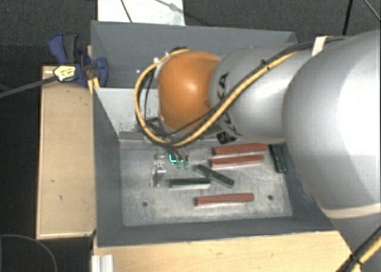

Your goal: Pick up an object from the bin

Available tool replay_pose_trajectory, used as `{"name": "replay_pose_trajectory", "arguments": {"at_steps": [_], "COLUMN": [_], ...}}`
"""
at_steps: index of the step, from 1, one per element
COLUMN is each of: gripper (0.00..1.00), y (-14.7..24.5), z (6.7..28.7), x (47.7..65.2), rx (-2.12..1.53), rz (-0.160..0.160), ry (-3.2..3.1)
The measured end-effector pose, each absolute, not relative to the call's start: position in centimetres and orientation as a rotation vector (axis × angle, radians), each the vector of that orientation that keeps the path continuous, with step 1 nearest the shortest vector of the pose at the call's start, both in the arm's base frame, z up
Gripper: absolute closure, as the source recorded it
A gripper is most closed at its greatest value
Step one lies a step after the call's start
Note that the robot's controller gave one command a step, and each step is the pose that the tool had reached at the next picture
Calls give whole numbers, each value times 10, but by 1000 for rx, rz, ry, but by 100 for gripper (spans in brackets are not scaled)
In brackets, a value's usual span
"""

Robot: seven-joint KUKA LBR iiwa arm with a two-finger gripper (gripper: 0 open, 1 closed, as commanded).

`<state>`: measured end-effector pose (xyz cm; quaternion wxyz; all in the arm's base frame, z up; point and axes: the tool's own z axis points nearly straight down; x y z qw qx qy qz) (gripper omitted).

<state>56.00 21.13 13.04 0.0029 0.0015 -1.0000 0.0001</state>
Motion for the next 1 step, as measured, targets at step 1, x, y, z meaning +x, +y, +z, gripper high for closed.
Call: {"name": "replay_pose_trajectory", "arguments": {"at_steps": [1], "gripper": [0], "y": [211], "z": [134], "x": [562], "rx": [-3], "rz": [-3], "ry": [-3143]}}
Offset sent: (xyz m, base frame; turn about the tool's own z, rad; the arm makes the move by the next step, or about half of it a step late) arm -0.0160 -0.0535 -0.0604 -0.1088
